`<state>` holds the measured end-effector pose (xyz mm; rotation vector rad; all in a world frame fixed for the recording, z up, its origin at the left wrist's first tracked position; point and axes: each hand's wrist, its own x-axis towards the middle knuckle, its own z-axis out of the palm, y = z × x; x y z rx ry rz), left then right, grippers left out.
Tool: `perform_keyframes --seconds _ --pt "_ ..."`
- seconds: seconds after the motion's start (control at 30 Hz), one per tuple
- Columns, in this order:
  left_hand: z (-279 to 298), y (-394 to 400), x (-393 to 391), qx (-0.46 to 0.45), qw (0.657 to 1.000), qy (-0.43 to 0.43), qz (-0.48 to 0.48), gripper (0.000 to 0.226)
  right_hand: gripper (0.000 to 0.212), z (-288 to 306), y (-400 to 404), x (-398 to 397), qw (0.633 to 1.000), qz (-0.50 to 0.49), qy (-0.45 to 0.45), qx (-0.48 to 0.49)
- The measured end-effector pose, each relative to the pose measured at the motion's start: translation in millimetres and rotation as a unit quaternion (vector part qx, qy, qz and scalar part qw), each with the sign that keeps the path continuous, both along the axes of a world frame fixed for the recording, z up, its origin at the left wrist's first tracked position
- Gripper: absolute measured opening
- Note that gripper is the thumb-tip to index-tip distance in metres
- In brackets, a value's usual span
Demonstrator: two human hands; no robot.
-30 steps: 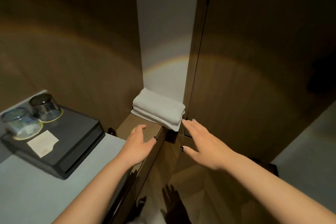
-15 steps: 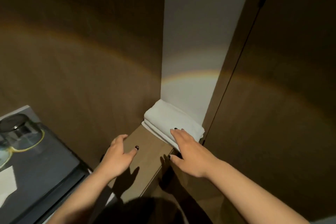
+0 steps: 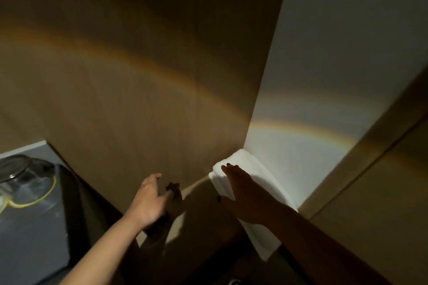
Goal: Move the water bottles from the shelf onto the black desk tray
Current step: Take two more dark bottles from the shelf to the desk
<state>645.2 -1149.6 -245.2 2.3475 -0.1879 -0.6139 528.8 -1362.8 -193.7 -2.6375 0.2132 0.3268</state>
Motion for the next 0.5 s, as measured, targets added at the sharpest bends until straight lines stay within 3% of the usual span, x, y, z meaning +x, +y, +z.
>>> perform_keyframes --seconds 0.27,0.5 --pt "-33 -24 21 -0.015 0.983 0.021 0.184 0.063 0.074 -35 -53 109 0.991 0.121 0.047 0.028" --pt "-76 -11 25 -0.021 0.959 0.045 0.279 0.066 0.072 -89 -29 170 0.981 0.156 0.094 0.070"
